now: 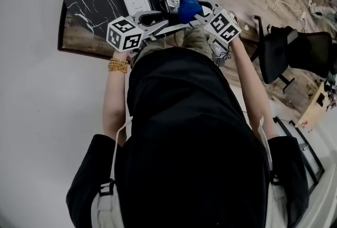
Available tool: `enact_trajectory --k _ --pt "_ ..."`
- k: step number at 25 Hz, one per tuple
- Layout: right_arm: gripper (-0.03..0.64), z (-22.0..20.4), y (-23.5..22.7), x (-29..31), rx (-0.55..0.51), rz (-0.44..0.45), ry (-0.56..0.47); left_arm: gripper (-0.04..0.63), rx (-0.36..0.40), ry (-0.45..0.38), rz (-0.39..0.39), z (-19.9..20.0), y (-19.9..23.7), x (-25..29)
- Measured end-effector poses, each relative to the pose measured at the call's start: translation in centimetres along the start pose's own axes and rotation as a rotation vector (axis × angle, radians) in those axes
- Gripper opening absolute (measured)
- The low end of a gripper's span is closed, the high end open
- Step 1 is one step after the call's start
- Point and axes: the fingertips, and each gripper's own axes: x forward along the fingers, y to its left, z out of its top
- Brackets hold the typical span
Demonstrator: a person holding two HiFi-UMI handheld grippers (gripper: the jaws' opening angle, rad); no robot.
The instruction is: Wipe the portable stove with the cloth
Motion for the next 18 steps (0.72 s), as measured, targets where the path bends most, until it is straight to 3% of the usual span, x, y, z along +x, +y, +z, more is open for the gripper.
enact_trajectory --k 4,7,10,12,14,18 --pt "0.110 -3.6 -7.8 0.6 0.025 -0.111 0.182 0.121 -0.047 0.070 0.363 -2.5 6.9 -4.0" --pt "0.112 -3.4 -10.5 2.8 0.001 -0.090 0.249 0.124 -0.088 0.119 0.538 -4.3 10.2 -6.5" --pt "0.110 -3.6 -10.7 5.7 0.034 -0.027 0.318 0.138 -0.099 0.217 0.622 -6.6 11.8 -7.1" --pt "0.110 -3.8 -10.2 6.9 0.090 -0.006 0.346 0.189 -0.103 0.254 0.667 -7.8 12.6 -7.0" --pt "0.106 -4.0 -10.1 7.1 0.121 -0.013 0.358 0.219 -0.124 0.244 0.685 -8.1 12.9 -6.9" --pt "0.095 -4.4 -9.1 6.7 0.109 -0.001 0.371 0.247 -0.183 0.222 0.650 -8.1 13.3 -6.8"
